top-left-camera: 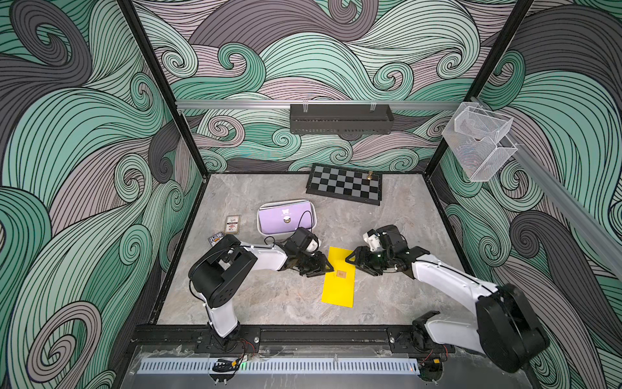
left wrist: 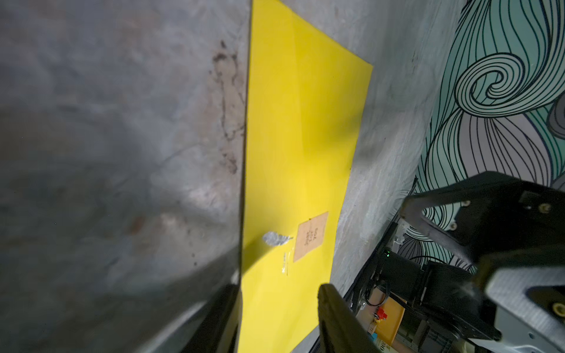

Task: Put the sealed envelopes into the storage box
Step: Pick up the envelope from the center of the board.

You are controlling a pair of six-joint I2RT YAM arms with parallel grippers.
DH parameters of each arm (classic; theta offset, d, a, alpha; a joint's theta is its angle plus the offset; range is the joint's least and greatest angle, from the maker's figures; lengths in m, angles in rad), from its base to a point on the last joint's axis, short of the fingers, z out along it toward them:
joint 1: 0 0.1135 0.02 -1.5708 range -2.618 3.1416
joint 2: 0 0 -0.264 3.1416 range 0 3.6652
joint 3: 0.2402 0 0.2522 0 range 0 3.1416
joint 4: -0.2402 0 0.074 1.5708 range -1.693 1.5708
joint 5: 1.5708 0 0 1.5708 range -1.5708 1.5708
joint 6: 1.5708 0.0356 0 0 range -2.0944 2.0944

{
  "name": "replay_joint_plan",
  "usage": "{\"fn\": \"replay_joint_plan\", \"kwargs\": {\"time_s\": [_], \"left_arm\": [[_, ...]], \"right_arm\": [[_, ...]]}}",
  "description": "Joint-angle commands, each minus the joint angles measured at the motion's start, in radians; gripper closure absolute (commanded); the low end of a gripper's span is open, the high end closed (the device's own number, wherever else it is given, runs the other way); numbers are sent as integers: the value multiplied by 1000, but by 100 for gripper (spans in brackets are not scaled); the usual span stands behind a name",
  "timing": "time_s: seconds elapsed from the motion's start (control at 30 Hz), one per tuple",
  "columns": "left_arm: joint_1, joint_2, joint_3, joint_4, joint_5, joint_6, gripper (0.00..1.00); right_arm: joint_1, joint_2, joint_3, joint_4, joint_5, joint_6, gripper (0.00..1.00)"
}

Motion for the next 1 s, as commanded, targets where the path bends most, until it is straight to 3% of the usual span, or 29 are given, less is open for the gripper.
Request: {"fn": "replay_joint_plan", "kwargs": {"time_s": [0.0,0.2,0.37,0.57,0.97], "left_arm": [[-25,-42,-101,-118,-64,-39,54],[-131,-92,-161,-109,-39,-91,54],[-197,-69,-169,-84,-45,-127,55],[-225,-15,-143,-58,-39,-137,56],[-226,-11,-148,-54,-51,-138,56]], "right_arm": [[18,-98,-99,-185,30,-10,39],[55,-233,-259,-145,-24,101,40],[134,-244,-287,-89,-32,177,40],[149,-195,-307,62,-76,229,40],[148,-339,-311,218,-110,345,40]]}}
